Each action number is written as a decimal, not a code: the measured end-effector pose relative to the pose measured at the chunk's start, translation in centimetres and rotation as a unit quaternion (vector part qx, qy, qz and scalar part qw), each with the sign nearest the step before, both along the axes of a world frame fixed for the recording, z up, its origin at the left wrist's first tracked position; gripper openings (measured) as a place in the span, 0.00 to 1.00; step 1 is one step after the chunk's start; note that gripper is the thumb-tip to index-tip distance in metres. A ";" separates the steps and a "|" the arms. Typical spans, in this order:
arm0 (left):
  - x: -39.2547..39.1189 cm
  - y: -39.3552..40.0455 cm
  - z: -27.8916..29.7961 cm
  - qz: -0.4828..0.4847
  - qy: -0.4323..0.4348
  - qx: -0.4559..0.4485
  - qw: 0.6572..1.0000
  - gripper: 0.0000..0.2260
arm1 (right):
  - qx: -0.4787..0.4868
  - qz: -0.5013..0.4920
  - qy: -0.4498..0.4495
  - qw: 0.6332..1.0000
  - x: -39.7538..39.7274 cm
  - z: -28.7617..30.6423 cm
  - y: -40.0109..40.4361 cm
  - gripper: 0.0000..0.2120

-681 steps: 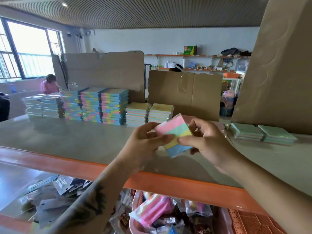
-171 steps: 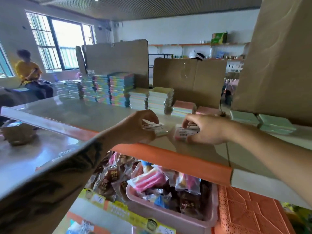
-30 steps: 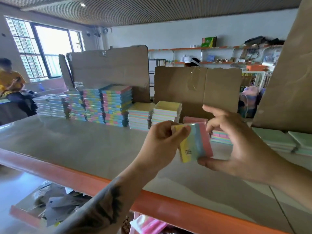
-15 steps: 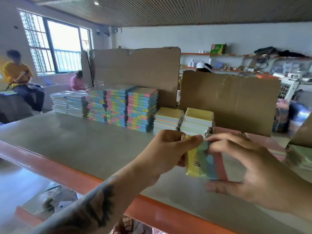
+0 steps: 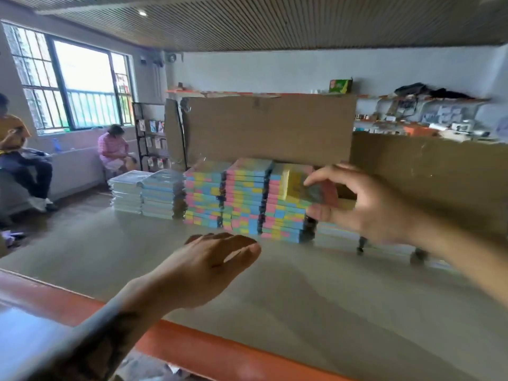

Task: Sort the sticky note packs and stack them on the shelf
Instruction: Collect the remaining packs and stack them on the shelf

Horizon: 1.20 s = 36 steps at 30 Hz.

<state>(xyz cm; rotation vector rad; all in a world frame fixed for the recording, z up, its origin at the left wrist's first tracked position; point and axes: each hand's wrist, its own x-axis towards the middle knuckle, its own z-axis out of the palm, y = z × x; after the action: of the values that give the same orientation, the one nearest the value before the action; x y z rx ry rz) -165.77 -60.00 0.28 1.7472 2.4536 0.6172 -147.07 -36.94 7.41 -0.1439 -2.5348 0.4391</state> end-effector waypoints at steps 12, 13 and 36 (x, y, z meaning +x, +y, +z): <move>-5.0 -2.0 -1.5 -0.036 0.106 -0.152 0.982 0.33 | -0.073 -0.120 -0.092 0.986 -8.4 3.3 3.2 0.08; -5.1 -1.9 -1.6 -0.037 0.108 -0.150 0.982 0.32 | -0.078 -0.122 -0.094 0.985 -8.3 3.2 3.1 0.08; -4.5 -1.1 -1.3 -0.069 0.121 -0.149 0.979 0.32 | -0.055 -0.179 -0.106 0.977 -7.9 2.9 1.6 0.18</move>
<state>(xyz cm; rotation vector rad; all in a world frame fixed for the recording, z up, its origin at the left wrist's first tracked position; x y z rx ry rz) -170.26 -61.09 -1.02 1.9373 2.3852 0.0206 -155.00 -35.33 10.28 -0.7112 -2.6127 0.4372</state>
